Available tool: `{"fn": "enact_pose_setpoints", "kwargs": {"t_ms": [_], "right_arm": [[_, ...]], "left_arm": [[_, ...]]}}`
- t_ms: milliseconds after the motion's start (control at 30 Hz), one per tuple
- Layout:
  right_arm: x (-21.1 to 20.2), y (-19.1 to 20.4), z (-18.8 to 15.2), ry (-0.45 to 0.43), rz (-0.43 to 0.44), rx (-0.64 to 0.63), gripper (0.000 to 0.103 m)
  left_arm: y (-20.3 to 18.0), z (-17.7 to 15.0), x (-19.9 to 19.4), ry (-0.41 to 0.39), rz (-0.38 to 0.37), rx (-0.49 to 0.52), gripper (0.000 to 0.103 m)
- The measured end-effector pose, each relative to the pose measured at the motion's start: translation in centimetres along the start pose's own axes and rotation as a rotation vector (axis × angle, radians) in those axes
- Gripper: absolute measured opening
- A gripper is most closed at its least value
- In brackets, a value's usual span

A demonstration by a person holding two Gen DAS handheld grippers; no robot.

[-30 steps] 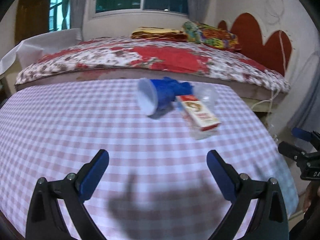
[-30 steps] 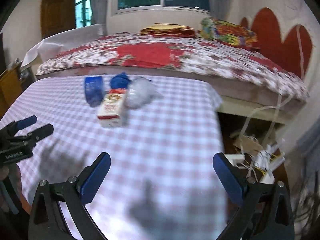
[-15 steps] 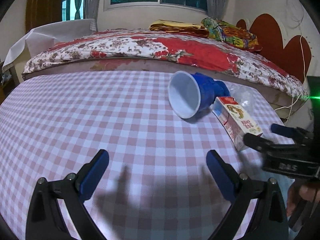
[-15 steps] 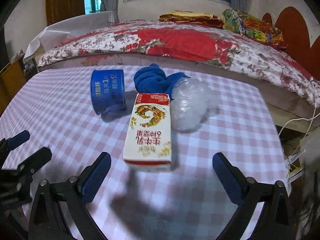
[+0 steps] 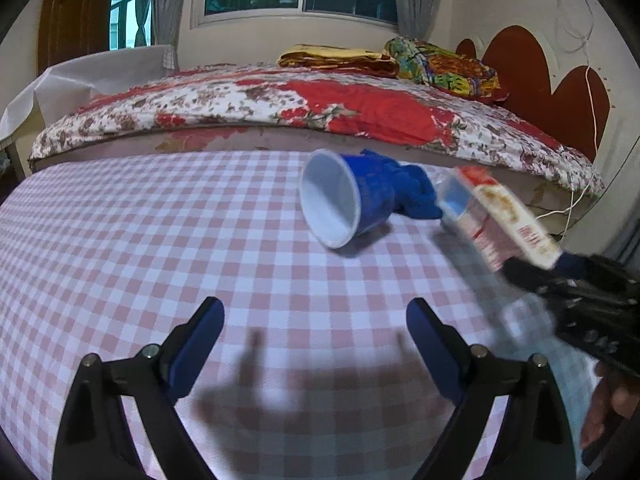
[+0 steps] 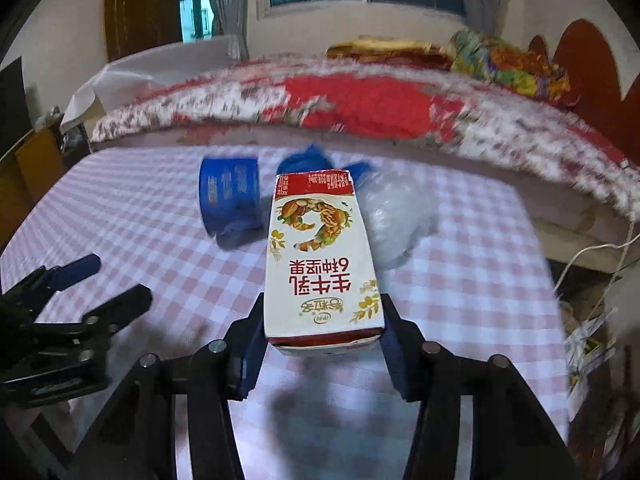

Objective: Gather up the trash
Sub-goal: 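Grasp the red-and-white juice box with the right tool while the left tool grasps the blue cup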

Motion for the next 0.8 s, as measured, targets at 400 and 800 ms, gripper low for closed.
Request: {"fn": "enact_pose_setpoints", "kwargs": {"t_ms": [400,800], "right_arm": [[0.4,-8.5,2.2,-0.013,-0.094,0.122,0.054],[2.5,-9.1,1.8,0.016,-0.058,0.142,0.054]], "left_arm": [[-5.6,5.2,5.6,-0.009,0.109,-0.051,0.094],[-2.1,4.8,8.1,0.067,0.042,-0.095,0.055]]}}
Point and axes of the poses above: each gripper's, at about its wrist camera, not at the fingertips, and x roughly the way its jaws point, y to its left, z to its top, the point moved 2 cm from there along x, roughly the way its jaws point, and after that the axes turned 11 degrees about z, right-handed, at the moved point
